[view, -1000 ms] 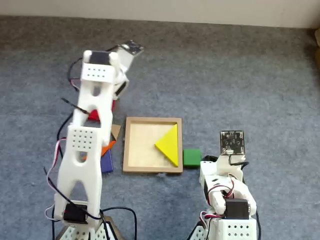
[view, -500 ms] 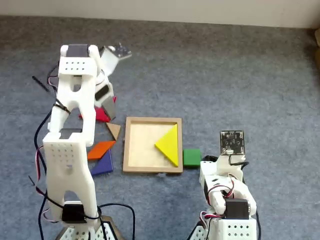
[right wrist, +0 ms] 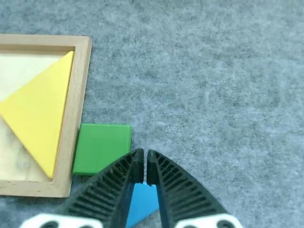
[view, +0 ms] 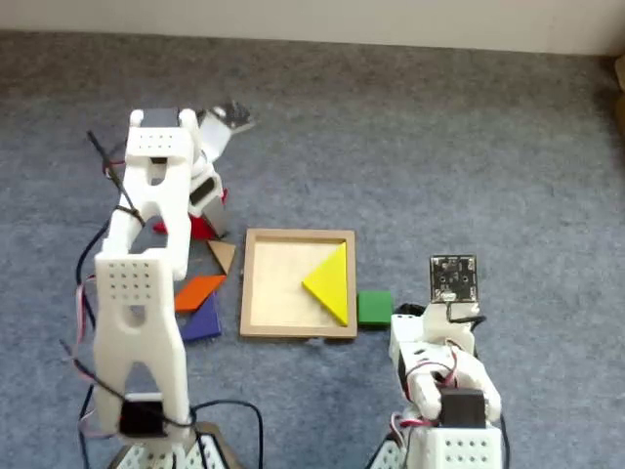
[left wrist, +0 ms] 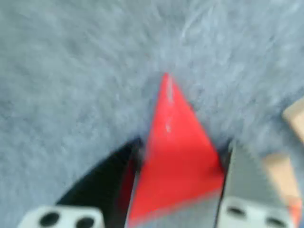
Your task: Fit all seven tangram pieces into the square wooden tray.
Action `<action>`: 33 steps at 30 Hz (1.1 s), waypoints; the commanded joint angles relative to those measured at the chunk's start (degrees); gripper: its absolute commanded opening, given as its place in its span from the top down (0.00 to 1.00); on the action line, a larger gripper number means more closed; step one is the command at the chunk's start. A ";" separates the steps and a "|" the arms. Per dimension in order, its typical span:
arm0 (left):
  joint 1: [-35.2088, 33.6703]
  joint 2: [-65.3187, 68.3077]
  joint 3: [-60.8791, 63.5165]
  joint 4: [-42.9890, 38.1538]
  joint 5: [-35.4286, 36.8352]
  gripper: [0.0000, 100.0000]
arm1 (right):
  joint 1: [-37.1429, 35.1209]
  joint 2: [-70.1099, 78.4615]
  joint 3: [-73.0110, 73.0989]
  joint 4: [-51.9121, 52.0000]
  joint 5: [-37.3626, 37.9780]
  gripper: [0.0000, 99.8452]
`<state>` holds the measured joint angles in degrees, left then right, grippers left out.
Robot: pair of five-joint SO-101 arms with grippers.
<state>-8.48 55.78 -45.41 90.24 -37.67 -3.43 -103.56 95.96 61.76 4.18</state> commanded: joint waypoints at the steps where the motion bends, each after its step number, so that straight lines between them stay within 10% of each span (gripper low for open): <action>1: -2.07 3.21 -4.79 1.14 -0.44 0.72 | 0.57 -0.22 5.23 -0.66 0.62 0.97; 33: -7.52 3.21 -16.92 8.44 -1.76 0.69 | 0.57 -0.22 5.23 -0.66 0.62 0.97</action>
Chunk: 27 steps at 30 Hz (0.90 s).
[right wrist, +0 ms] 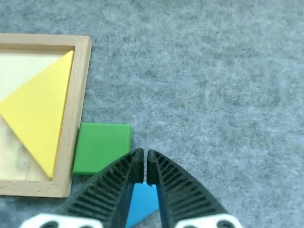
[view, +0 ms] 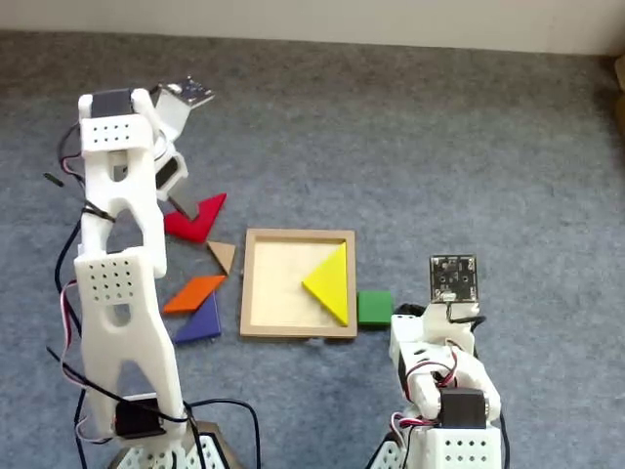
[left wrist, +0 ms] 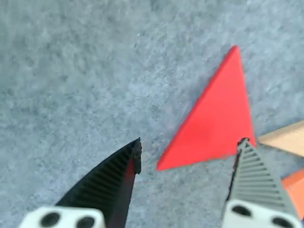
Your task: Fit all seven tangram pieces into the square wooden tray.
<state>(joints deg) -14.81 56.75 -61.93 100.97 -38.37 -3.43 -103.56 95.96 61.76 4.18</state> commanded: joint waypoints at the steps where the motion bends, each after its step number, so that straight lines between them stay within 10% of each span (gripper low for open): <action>1: -1.19 3.74 -0.40 -3.16 -1.05 0.69 | 0.57 -0.22 5.23 -0.66 0.62 0.97; 27: 6.37 8.57 -0.13 -0.18 -4.22 0.69 | 0.57 -0.13 5.23 -0.66 0.62 0.97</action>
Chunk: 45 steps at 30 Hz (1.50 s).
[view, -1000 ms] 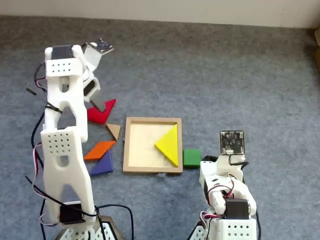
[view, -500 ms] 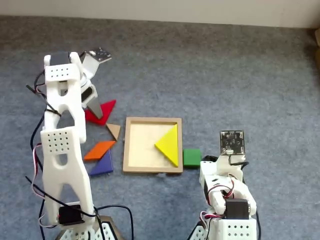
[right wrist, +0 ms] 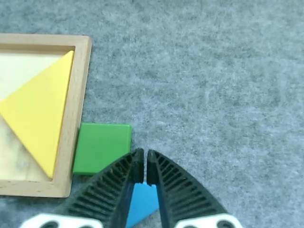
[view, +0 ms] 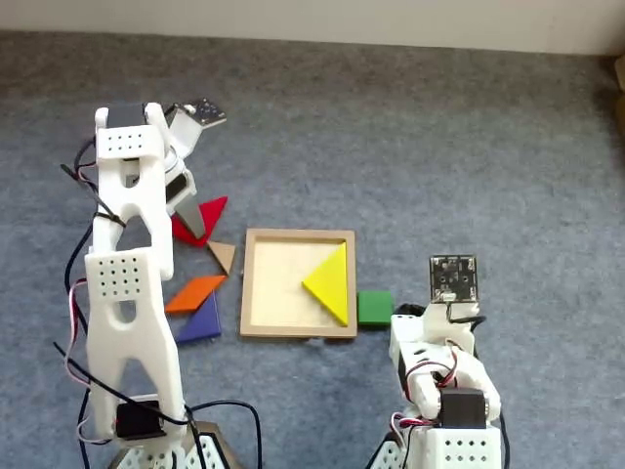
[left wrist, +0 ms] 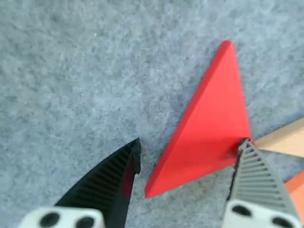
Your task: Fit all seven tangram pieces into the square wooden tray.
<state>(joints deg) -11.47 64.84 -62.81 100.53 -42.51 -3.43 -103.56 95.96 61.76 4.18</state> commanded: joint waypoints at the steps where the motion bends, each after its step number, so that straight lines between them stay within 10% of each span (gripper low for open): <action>1: 3.38 0.48 0.75 0.26 -0.09 0.69 | 0.57 -0.13 5.23 -0.66 0.62 0.97; 19: 5.23 0.75 0.75 0.35 0.00 0.87 | 0.57 -0.13 5.23 -0.66 0.62 0.97; 45: -5.41 -6.20 0.84 0.53 1.93 0.70 | 0.57 -0.13 5.23 -0.66 0.62 0.97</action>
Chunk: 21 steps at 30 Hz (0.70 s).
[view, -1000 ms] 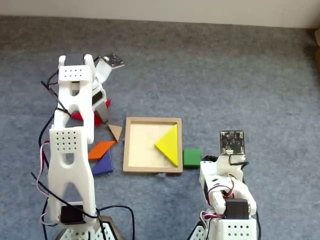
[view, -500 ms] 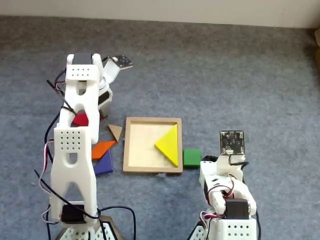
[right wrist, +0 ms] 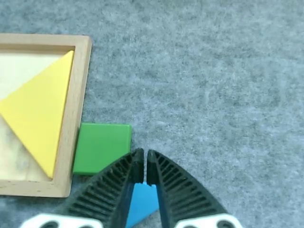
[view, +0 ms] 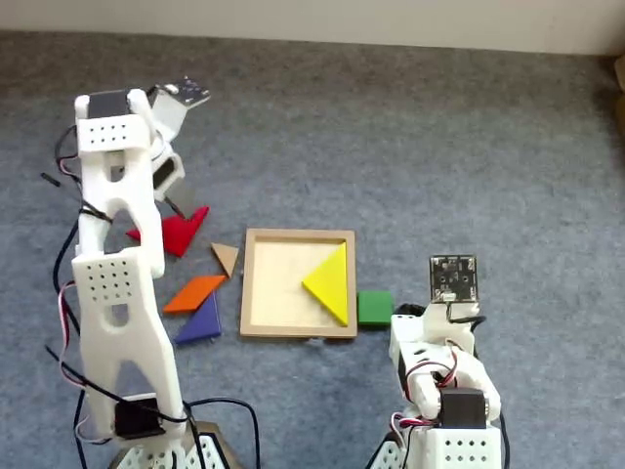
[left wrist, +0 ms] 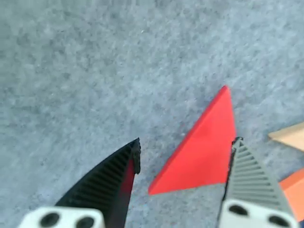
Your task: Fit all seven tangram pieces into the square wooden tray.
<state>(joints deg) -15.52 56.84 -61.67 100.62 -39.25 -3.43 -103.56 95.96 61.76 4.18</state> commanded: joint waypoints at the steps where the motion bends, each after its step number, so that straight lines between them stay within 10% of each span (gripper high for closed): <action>1: -1.19 3.21 -0.31 0.44 -1.32 0.70 | 0.57 -0.13 5.23 -0.66 0.62 0.97; 21: 2.68 8.57 -0.66 0.53 -0.88 0.79 | 0.57 -0.13 5.23 -0.66 0.62 0.97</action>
<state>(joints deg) -13.85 65.89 -61.93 101.14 -40.40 -3.43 -103.56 95.96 61.76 4.18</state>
